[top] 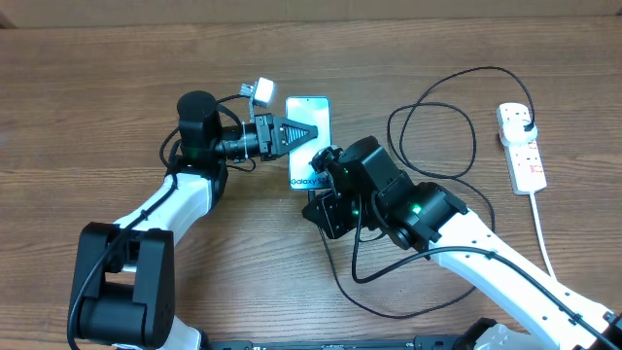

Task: Plug charger to phone and switch on socket
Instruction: 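Open the right gripper and pull it away from the phone, then lower the phone flat onto the table with the left gripper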

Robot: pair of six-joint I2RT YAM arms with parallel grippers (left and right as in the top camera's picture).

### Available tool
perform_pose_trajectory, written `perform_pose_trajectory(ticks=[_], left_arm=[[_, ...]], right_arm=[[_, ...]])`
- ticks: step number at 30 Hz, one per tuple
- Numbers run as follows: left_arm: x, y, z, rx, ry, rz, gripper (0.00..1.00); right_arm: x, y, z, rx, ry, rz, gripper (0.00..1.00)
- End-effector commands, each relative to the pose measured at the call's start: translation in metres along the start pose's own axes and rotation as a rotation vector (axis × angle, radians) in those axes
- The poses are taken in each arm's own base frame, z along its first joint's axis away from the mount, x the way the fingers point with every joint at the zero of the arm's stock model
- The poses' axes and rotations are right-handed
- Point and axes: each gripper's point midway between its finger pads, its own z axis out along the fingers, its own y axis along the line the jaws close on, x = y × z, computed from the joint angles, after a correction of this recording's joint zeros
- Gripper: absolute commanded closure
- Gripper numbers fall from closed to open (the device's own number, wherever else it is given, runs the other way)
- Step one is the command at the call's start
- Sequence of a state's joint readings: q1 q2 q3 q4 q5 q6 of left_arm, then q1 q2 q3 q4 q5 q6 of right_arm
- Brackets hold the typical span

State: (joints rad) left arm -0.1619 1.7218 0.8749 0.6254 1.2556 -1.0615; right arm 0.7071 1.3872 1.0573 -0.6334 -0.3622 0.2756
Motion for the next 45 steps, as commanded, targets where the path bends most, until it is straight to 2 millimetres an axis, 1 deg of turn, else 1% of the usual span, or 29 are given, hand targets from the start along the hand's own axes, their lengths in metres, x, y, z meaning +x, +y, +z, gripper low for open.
perform_pose_trajectory(ticks=[1,4,5,7,9,10,12,15,18,20,22,23,24,27,29,31,35,37,40,44,45], left_arm=[[0.059,-0.017,0.019,0.117,0.253,0.018,0.96],[0.056,-0.015,0.020,0.108,0.237,0.028,0.96],[0.056,-0.015,0.019,0.110,0.235,0.044,0.96],[0.057,-0.015,0.020,0.115,0.236,0.082,0.96],[0.058,-0.016,0.021,0.120,0.238,0.109,0.96],[0.058,-0.016,0.022,0.123,0.239,0.124,0.96],[0.060,-0.020,0.025,0.134,0.245,0.158,0.96],[0.063,-0.029,0.033,0.156,0.252,0.213,0.96],[0.057,-0.031,0.046,0.129,0.200,0.208,0.96],[0.052,-0.028,0.053,0.102,0.155,0.211,0.96],[0.045,-0.025,0.056,0.076,0.110,0.218,0.96],[0.039,-0.021,0.057,0.056,0.078,0.213,0.96],[0.026,-0.009,0.058,-0.011,0.004,0.170,0.96],[0.005,0.014,0.057,-0.141,-0.096,0.067,0.96],[-0.010,0.020,0.056,-0.201,-0.154,0.006,0.96],[-0.030,0.014,0.056,-0.230,-0.215,-0.022,0.96],[-0.066,-0.020,0.060,-0.233,-0.275,0.028,0.96],[-0.075,-0.031,0.061,-0.253,-0.262,0.065,0.96],[-0.080,-0.033,0.061,-0.342,-0.218,0.091,0.96],[-0.077,-0.018,0.063,-0.445,-0.130,0.082,0.96],[-0.073,-0.003,0.064,-0.493,-0.074,0.082,0.95]], right_arm=[[-0.069,0.013,-0.042,0.044,-0.245,-0.073,0.68],[-0.068,0.007,-0.058,0.103,-0.274,-0.071,0.52],[-0.067,0.004,-0.066,0.134,-0.290,-0.067,0.46],[-0.065,-0.002,-0.083,0.191,-0.321,-0.062,0.38],[-0.057,-0.007,-0.109,0.253,-0.355,-0.055,0.26],[-0.054,-0.008,-0.118,0.270,-0.367,-0.054,0.20],[-0.043,-0.010,-0.144,0.310,-0.398,-0.049,0.00],[-0.023,-0.012,-0.183,0.358,-0.456,-0.042,0.00],[-0.006,-0.013,-0.216,0.382,-0.519,-0.042,0.00],[0.004,-0.014,-0.236,0.401,-0.569,-0.040,0.00],[0.011,-0.015,-0.249,0.410,-0.603,-0.038,0.00],[0.014,-0.015,-0.254,0.412,-0.617,-0.036,0.00],[0.021,-0.015,-0.262,0.409,-0.634,-0.035,0.00],[0.026,-0.018,-0.262,0.410,-0.628,0.007,0.00],[0.030,-0.022,-0.260,0.417,-0.615,0.037,0.00],[0.031,-0.024,-0.260,0.419,-0.618,0.073,0.00],[0.029,-0.023,-0.261,0.395,-0.644,0.127,0.00],[0.026,-0.021,-0.262,0.385,-0.658,0.140,0.00],[0.021,-0.018,-0.265,0.373,-0.683,0.138,0.00],[0.016,-0.015,-0.268,0.360,-0.708,0.135,0.00],[0.014,-0.014,-0.269,0.356,-0.716,0.134,0.00]])
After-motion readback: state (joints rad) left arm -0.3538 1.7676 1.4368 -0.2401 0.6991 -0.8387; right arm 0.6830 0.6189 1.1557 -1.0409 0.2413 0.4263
